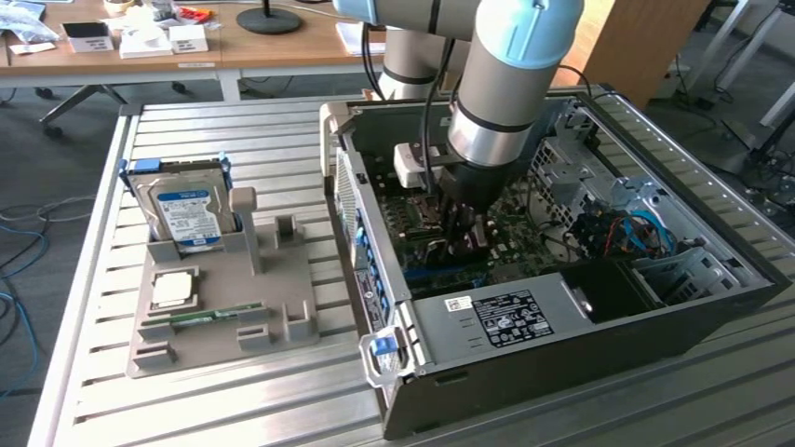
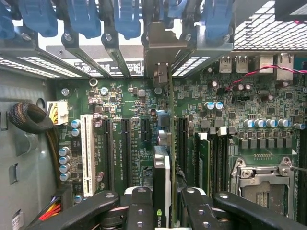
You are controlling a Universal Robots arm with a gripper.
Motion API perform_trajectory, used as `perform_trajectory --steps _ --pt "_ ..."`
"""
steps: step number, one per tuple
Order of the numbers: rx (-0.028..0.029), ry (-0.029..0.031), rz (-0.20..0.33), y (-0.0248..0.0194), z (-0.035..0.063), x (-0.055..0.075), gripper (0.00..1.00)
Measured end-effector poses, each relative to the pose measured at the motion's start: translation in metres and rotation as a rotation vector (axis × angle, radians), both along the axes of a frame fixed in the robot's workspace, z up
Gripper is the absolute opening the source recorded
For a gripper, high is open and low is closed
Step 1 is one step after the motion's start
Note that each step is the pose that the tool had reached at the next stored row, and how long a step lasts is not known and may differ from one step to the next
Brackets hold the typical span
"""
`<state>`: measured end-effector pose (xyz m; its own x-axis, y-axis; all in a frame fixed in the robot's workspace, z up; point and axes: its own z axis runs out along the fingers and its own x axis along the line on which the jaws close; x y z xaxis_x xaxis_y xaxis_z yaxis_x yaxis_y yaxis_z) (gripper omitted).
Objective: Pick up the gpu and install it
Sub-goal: 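Insert the gpu into the slot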
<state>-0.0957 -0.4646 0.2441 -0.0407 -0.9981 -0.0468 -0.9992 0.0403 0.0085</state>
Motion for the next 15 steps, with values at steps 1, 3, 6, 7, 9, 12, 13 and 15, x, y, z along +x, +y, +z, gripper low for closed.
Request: perform_trajectory --steps 1,3,6,7,9,12,13,15 --pt "-0.0001 0.0002 0.000 0.0000 0.0005 0.0000 0.27" --pt "-0.0002 0.0001 0.000 -0.0001 0.0007 0.0001 0.27" --pt "-0.0004 0.0002 0.000 -0.0002 0.0007 0.0001 0.27" --pt "-0.0006 0.0002 0.000 -0.0004 0.0006 0.0001 0.27" --pt "-0.0007 0.0000 0.000 -0.0008 0.0000 0.0001 0.27" --pt "-0.0009 -0.0001 0.000 -0.0013 -0.0010 0.0001 0.27" --pt "-0.0009 -0.0003 0.000 -0.0014 -0.0014 0.0001 0.27" --pt "-0.0006 -0.0006 0.000 -0.0015 -0.0022 0.0001 0.27"
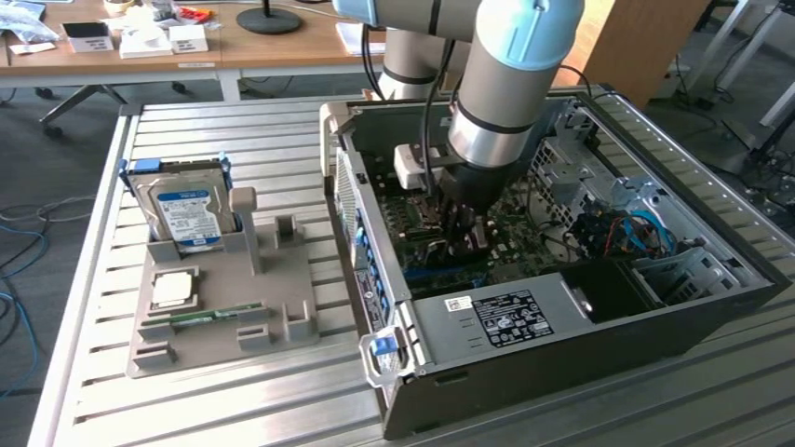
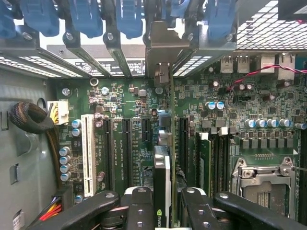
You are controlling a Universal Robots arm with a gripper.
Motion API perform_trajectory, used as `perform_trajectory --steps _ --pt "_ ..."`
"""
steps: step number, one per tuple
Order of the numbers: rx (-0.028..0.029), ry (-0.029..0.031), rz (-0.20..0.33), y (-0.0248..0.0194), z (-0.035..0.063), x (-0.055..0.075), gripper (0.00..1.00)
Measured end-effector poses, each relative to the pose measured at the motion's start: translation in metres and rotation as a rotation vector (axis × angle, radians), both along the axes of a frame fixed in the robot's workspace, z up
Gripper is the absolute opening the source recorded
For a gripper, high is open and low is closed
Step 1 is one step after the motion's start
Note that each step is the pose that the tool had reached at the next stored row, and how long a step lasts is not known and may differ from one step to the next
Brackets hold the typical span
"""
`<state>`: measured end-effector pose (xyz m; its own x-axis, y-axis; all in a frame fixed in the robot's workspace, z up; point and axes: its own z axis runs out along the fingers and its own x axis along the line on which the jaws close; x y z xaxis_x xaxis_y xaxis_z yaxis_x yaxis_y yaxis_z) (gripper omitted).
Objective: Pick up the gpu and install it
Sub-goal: 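Insert the gpu into the slot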
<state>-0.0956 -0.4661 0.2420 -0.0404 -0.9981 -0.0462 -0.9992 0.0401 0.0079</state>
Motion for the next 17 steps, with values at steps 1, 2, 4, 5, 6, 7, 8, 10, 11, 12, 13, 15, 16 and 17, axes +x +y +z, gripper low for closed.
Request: perform_trajectory --steps 1,2,4,5,6,7,8,10,11,12,13,15,16,17 --pt "0.0003 -0.0002 0.000 0.0000 -0.0002 0.0000 0.27" --pt "0.0008 -0.0002 0.000 0.0000 -0.0005 0.0000 0.27" --pt "0.0008 -0.0001 0.000 0.0000 -0.0011 0.0001 0.27" --pt "0.0007 -0.0001 0.000 0.0000 -0.0016 0.0001 0.27" --pt "0.0007 -0.0001 0.000 0.0000 -0.0021 0.0000 0.27" --pt "0.0009 -0.0002 0.000 0.0000 -0.0025 0.0000 0.27" --pt "0.0009 -0.0001 0.000 0.0000 -0.0026 0.0000 0.27" --pt "0.0010 -0.0002 0.000 0.0000 -0.0029 0.0000 0.27" --pt "0.0010 -0.0002 0.000 0.0000 -0.0029 0.0000 0.27" --pt "0.0010 -0.0002 0.000 0.0000 -0.0030 0.0000 0.27" --pt "0.0009 -0.0002 0.000 0.0000 -0.0030 0.0000 0.27" --pt "0.0011 -0.0001 0.000 0.0000 -0.0031 0.0000 0.27" --pt "0.0011 -0.0001 0.000 0.0000 -0.0031 0.0000 0.27" --pt "0.0011 -0.0001 0.000 0.0000 -0.0031 0.0000 0.27"
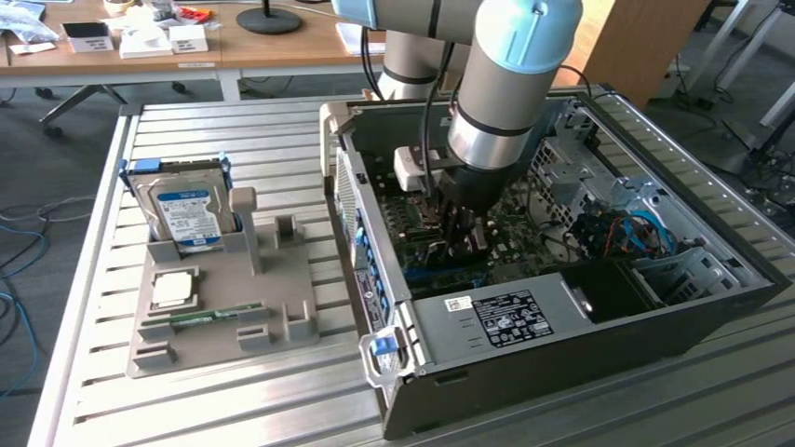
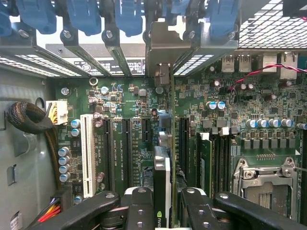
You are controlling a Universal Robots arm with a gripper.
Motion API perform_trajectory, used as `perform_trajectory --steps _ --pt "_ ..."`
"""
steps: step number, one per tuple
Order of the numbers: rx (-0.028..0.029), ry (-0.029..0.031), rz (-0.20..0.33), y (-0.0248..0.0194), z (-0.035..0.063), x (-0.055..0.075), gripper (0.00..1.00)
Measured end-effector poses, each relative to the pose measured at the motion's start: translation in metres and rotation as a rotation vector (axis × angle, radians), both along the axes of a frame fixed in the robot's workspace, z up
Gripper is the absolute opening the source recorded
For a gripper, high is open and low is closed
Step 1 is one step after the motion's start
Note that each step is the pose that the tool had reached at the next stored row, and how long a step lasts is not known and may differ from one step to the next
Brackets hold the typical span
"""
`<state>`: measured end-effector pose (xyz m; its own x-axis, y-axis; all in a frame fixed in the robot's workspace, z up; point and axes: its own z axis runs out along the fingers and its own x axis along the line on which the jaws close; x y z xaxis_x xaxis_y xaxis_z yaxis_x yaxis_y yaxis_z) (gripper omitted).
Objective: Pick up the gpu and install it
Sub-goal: 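Insert the gpu into the slot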
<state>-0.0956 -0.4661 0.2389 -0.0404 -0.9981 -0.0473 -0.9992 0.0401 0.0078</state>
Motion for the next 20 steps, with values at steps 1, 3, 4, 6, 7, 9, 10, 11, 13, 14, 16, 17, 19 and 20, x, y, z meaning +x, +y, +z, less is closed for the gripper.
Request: perform_trajectory --steps 1,3,4,6,7,9,10,11,13,14,16,17,19,20 --pt "0.0000 0.0000 0.000 0.0000 0.0000 0.0000 0.27" --pt "0.0000 0.0000 0.000 0.0000 0.0000 0.0000 0.27" --pt "0.0001 0.0001 0.000 0.0000 0.0000 0.0000 0.27" --pt "0.0016 -0.0007 -0.001 0.0002 -0.0007 -0.0003 0.27" --pt "0.0010 -0.0005 -0.001 0.0002 -0.0005 -0.0002 0.33" --pt "0.0001 0.0000 0.000 0.0000 0.0000 0.0000 0.39" --pt "0.0002 -0.0001 0.000 0.0000 -0.0001 0.0000 0.39" --pt "0.0002 -0.0001 0.000 0.0000 -0.0001 0.0000 0.46" --pt "0.0000 -0.0001 0.000 0.0000 0.0000 0.0000 0.46" --pt "-0.0001 0.0000 0.000 0.0000 0.0004 0.0000 0.46" --pt "0.0001 -0.0001 0.000 0.0000 0.0032 0.0000 0.46" --pt "0.0000 0.0000 0.000 0.0000 0.0051 0.0000 0.46" --pt "0.0001 -0.0001 0.000 0.0000 0.0078 0.0000 0.46" --pt "0.0001 -0.0001 0.000 0.0001 0.0082 0.0000 0.46"
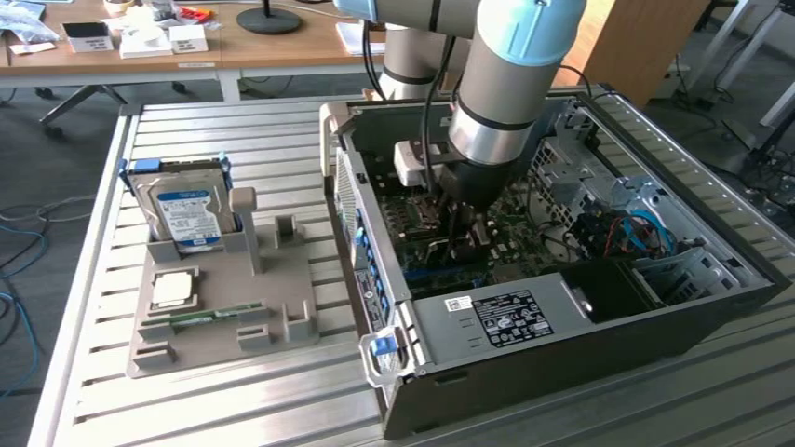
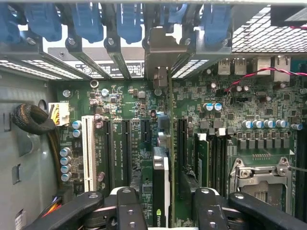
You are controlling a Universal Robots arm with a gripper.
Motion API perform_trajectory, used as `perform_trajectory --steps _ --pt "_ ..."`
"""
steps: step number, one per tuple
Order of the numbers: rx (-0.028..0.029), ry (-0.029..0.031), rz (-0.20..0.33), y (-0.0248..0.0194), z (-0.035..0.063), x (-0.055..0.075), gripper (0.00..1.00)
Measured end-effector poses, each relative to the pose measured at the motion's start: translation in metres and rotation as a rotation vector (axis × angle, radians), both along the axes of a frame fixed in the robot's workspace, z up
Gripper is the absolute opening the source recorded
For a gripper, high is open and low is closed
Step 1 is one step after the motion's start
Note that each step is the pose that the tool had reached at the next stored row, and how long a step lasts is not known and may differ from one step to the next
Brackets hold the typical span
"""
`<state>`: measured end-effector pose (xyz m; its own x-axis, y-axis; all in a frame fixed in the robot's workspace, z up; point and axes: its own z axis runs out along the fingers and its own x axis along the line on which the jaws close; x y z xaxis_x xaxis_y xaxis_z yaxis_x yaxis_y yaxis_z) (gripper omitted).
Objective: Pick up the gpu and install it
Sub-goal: 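Insert the gpu into the slot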
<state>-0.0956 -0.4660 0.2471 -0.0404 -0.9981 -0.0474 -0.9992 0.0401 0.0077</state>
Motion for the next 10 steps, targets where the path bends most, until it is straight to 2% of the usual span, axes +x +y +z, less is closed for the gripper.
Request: perform_trajectory --steps 10 --pt "0.0000 0.0000 0.000 0.0000 0.0000 0.0000 0.44"
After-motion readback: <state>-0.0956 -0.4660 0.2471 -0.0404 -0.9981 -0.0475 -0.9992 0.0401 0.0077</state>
